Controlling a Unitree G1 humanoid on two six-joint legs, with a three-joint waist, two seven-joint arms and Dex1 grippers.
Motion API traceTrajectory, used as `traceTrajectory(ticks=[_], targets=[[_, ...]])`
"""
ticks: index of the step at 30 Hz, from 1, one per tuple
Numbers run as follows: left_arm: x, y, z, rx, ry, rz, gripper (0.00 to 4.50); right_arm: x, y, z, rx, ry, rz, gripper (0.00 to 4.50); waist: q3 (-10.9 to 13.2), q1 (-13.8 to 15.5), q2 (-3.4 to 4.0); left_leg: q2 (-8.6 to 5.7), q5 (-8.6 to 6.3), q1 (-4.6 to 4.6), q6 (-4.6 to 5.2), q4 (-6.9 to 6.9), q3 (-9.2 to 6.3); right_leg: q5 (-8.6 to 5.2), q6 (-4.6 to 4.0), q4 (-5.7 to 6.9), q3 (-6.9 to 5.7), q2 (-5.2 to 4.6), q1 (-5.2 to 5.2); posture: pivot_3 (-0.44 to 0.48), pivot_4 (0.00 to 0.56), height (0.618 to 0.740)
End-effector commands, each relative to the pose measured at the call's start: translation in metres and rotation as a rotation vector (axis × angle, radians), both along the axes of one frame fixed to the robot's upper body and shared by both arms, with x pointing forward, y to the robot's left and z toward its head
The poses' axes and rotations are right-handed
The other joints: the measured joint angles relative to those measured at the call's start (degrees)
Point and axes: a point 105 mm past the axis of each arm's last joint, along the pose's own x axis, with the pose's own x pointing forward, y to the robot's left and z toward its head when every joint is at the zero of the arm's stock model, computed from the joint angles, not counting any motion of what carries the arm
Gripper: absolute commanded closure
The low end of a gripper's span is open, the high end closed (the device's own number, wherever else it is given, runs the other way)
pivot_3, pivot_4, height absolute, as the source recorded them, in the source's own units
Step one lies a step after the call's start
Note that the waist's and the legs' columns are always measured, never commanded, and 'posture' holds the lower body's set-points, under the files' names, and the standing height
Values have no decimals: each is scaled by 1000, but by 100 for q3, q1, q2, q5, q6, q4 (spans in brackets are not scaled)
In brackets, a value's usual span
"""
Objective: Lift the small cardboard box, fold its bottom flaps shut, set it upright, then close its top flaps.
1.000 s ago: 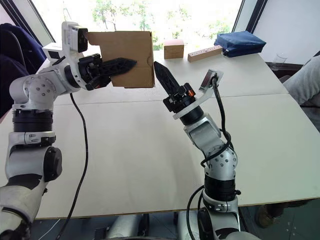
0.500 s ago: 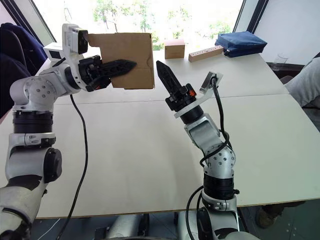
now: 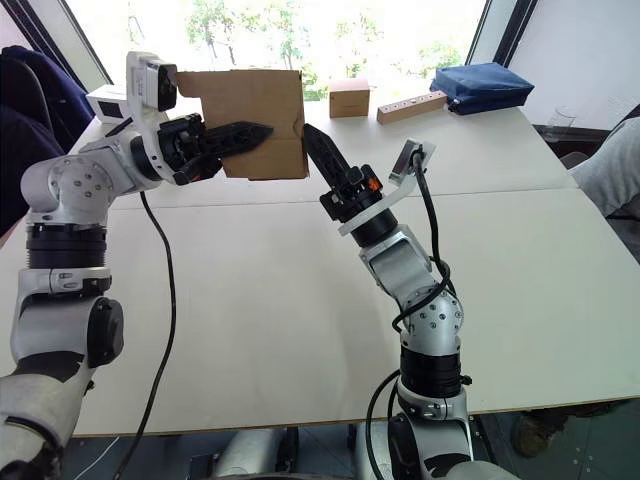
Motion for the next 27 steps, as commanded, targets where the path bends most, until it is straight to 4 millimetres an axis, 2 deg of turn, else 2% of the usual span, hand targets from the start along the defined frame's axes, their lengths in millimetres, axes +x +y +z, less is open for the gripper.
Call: traceTrajectory(ticks=[1, 9, 17, 21, 23, 25, 27], targets=[[-8, -1, 11, -9, -60, -25, 4500, -8, 11, 10, 2, -49, 48, 4478, 0, -1, 0, 0, 0, 0, 0, 0, 0, 0, 0, 0, 0, 0, 0, 0, 150, 740], [-8, -4, 10, -2, -55, -34, 4500, -13, 22, 12, 4, -58, 95, 4478, 0, 0, 0, 0, 0, 0, 0, 0, 0, 0, 0, 0, 0, 0, 0, 0, 150, 740], [-6, -3, 6, 13, -44, -26, 4500, -12, 17, 11, -12, -61, 60, 4478, 0, -1, 0, 0, 0, 0, 0, 0, 0, 0, 0, 0, 0, 0, 0, 0, 150, 740], [0, 0, 3, 37, -34, 17, 4500, -11, -19, 7, -81, -75, -48, 4478, 0, 19, 0, -1, 0, 0, 0, 0, 0, 0, 0, 0, 0, 0, 1, 0, 150, 740], [1, 1, 3, 51, -34, 26, 4500, -13, -28, 7, -127, -85, -71, 4478, 0, 29, 0, -3, 0, 0, 1, 1, 0, 0, 0, -2, 0, -3, 2, 0, 150, 740], [10, 2, 2, 150, -109, 120, 4500, -17, -40, 0, -264, -103, -102, 4478, 0, 25, 0, -3, -3, -1, 5, 1, 0, 0, 0, -5, 0, -3, 3, 0, 150, 740], [22, 3, 1, 240, -183, 222, 4500, -14, -52, -18, -476, -100, -159, 4478, 0, 33, 0, -3, -16, -1, 29, 0, 0, 0, 0, -6, 0, -3, 3, 0, 150, 740]])
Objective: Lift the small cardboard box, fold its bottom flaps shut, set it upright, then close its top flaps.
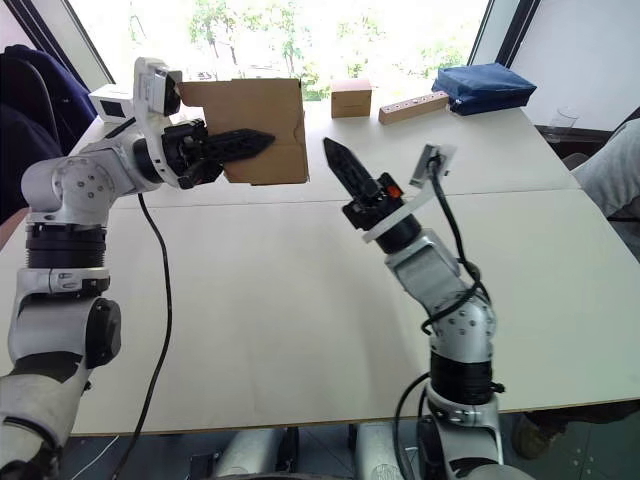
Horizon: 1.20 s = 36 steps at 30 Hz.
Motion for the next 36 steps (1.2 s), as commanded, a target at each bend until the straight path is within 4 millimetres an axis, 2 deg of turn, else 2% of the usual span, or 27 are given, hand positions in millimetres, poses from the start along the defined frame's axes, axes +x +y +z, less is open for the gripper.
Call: traceTrajectory(ticks=[1, 5, 10, 14, 19, 24, 29, 36], targets=[[13, 2, 9, 173, -162, 137, 4500, -9, -16, -14, -313, -57, -59, 4478, 0, 17, 0, 0, 0, 0, 1, 0, 1, 0, 0, -1, 0, 0, 0, 0, 150, 740], [9, 0, -18, 530, -188, 66, 4500, -24, -31, -29, -579, -83, -55, 4478, 0, -4, 1, 0, -5, 0, 10, -4, 2, 0, -1, -20, 0, 8, 7, 0, 150, 740], [-13, -7, -33, 937, -222, -141, 4500, -62, -29, -49, -992, -137, 116, 4478, 4, 8, -2, 4, -7, -4, 13, -6, 2, -1, -1, -45, 0, 17, 15, 0, 150, 740], [-19, -10, -55, 1185, -262, -206, 4500, -78, -29, -59, -1169, -164, 193, 4478, 7, 22, 1, 9, -14, 4, 26, -2, -5, -1, -1, -77, 0, 24, 45, 0, 150, 740], [-37, -28, -85, 1283, -155, -266, 4500, -86, -29, -74, -1302, -191, 190, 4478, 14, 32, -8, 7, -15, 0, 27, 5, -6, -2, 0, -77, 1, 20, 46, 0, 150, 740], [-30, -39, -117, 1342, -92, -173, 4500, -83, -28, -82, -1297, -194, 138, 4478, 14, 27, -9, 6, -15, 2, 28, 8, -6, -2, 1, -73, 1, 19, 46, 0, 150, 740], [-33, -54, -122, 1341, -82, -155, 4500, -80, -28, -90, -1287, -179, 105, 4478, 14, 30, -9, 6, -14, 1, 28, 8, -7, -2, 1, -72, 1, 19, 46, 0, 150, 740], [-49, -53, -128, 1353, -85, -214, 4500, -72, -24, -89, -1276, -181, 81, 4478, 12, 27, -6, 7, -14, 4, 27, 8, -8, -2, 1, -69, 1, 19, 46, 0, 150, 740]])
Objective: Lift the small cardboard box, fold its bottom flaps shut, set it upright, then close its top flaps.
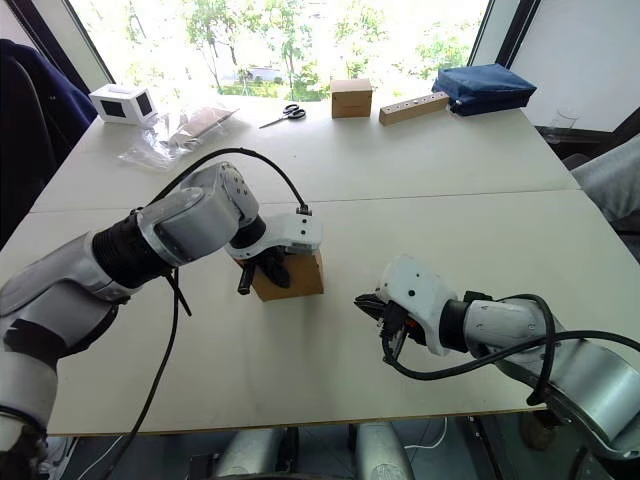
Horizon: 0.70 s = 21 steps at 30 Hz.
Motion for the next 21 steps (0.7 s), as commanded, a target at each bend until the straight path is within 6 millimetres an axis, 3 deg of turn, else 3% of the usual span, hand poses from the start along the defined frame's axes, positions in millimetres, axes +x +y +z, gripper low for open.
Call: traceTrajectory(ticks=[1, 6, 8, 9, 13, 16, 18, 21], targets=[[-6, 0, 4, -2, -7, -21, 4241, 3, 2, 6, 6, -36, -3, 4495, 0, 2, 0, 0, 0, 0, 0, 0, 0, 0, 0, 0, 0, 0, 0, 0, 150, 740], [-7, -3, 12, -24, -14, -13, 2579, 6, 3, 4, 6, -27, 8, 4500, 0, 11, 0, -1, 0, -1, 0, 3, 1, 0, 0, 0, 0, -1, 0, 0, 150, 740], [-7, -8, 22, -63, -4, 6, 1723, 9, 4, 4, 16, -21, 18, 4500, 0, 4, 0, -1, 0, -1, 0, 3, 1, 0, 0, 0, 0, -1, 0, 0, 150, 740], [-7, -11, 28, -88, 6, 28, 1501, 10, 4, 5, 19, -20, 23, 4500, 0, 7, 0, -1, 0, -1, 0, 3, 1, 0, 0, 0, 0, -1, 0, 0, 150, 740], [-18, -18, 59, -245, 162, 178, 1501, 18, 3, 7, 27, -12, 50, 4500, 0, -3, 0, -2, 0, -2, 0, 4, 1, 0, 0, 0, 0, 0, 0, 0, 150, 740], [-23, -12, 61, -286, 227, 258, 1501, 23, 3, 6, 28, -6, 70, 4500, -2, -16, 3, -2, -1, -1, 1, 4, 0, 0, 0, 3, -1, 2, 0, 0, 150, 740], [-21, -6, 66, -346, 259, 304, 1501, 24, 3, 7, 34, -2, 84, 4500, -2, -30, 4, 0, -3, 3, 5, 3, 2, 0, 0, 5, 0, 2, 0, 0, 150, 740], [-9, 3, 94, -569, 296, 373, 1501, 26, 4, 12, 71, 2, 99, 4500, -1, -13, 3, 3, -1, 3, 2, 6, -1, 0, 0, 15, 0, 3, -5, 0, 150, 740]])
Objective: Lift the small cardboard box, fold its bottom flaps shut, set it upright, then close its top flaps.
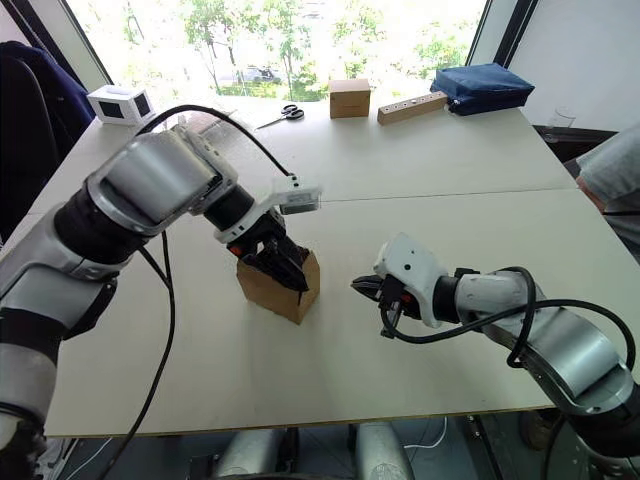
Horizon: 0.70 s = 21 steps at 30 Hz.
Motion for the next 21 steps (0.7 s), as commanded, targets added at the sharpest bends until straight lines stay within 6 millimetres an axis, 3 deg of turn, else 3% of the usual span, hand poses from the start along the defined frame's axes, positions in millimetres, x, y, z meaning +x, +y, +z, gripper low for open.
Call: traceTrajectory(ticks=[1, 6, 9, 12, 14, 21], targets=[[16, 15, 47, -277, -69, 118, 1501, 0, 4, 16, 50, -40, 36, 4500, 0, 8, 0, 0, 1, 0, -1, 2, 0, 0, 0, 0, 0, 0, 0, 0, 150, 740], [43, 52, 66, -488, -323, 286, 1501, -6, 2, 11, 39, -4, 43, 4500, -2, 15, 2, -3, 1, 1, -2, 4, 2, 0, 0, 0, 0, -9, 0, 0, 150, 740], [53, 87, 59, -526, -462, 395, 1501, -12, 6, 0, 26, 30, 53, 4500, -2, 12, 2, -3, 12, 0, -21, 3, 1, 0, 0, 0, 0, -12, 0, 0, 150, 740], [55, 124, 18, -370, -573, 446, 1501, -14, 14, -10, 29, 48, 54, 4500, -4, -18, 3, -2, 22, 4, -40, -1, 4, 1, -1, 0, 2, -14, -2, 0, 150, 740], [53, 137, -5, -322, -559, 477, 1501, -12, 19, -17, 28, 53, 44, 4500, -4, 14, 0, -2, 25, 8, -45, -8, 5, 1, -1, 2, 3, -16, -2, 0, 150, 740], [44, 146, -67, -204, -576, 437, 1501, -5, 31, -44, 30, 74, -12, 4500, -16, 161, -17, -10, 15, 1, -26, -1, 1, 2, -2, -12, 3, -25, 5, 0, 150, 740]])
